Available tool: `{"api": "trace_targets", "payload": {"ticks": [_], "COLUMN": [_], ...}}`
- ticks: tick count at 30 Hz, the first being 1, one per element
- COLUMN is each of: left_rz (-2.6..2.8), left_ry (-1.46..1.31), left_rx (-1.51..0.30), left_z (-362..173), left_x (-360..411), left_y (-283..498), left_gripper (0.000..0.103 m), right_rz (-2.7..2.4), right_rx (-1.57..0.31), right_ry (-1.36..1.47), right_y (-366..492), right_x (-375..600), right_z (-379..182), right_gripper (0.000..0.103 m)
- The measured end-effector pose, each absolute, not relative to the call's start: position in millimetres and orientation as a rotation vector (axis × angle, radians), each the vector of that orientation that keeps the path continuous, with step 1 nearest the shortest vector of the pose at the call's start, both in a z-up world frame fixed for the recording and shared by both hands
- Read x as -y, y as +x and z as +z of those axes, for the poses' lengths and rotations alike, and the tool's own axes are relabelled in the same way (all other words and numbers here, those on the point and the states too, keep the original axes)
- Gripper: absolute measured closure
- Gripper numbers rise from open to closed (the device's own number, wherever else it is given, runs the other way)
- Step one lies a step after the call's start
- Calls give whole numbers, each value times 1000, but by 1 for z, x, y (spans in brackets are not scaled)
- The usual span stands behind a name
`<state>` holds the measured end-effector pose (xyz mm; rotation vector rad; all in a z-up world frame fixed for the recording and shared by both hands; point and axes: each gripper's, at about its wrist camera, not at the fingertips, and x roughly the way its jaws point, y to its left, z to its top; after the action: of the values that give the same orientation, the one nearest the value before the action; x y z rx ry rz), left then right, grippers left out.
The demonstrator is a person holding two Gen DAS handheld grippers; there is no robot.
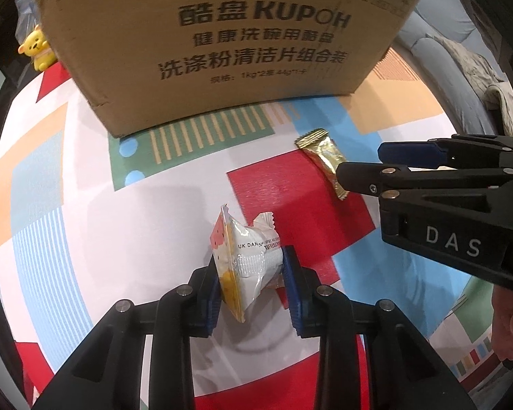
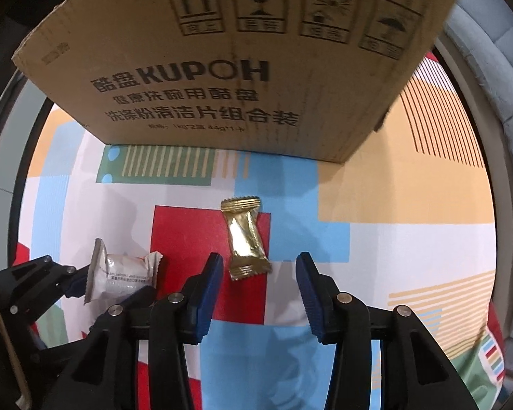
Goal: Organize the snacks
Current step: 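Lift the white candy with the left tool while the right tool lifts the gold candy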
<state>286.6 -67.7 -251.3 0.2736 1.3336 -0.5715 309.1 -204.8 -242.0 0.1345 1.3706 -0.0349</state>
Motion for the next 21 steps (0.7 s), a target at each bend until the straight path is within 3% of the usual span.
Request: {"api": "trace_targets", "payload": {"ticks": [12,14,15,16,21], "left_rz": [-549,-547,-547,-546,-541], "left_ry": [265,261,260,260,259], "left_rx": [-1335,-1334,-1334,-1334,-1332], "left_z": [-254,-254,-255,-255,-255], "left_x": [73,73,72,72,69], "left_y": [292,292,292,293,293], "left_gripper": [71,71,71,71,71], "right_rz": [-2,-7,-13,-18,-15], "right_rx": [-1402,-1396,-1390,-1385,-1382], "right_ry": [106,85,75,67,74], "right_y": [319,317,316,314,317], "right_x": [187,183,182,180,169], "right_z": [-280,-282,-283,-283,-292], "right_gripper": [58,62,72,74,76]}}
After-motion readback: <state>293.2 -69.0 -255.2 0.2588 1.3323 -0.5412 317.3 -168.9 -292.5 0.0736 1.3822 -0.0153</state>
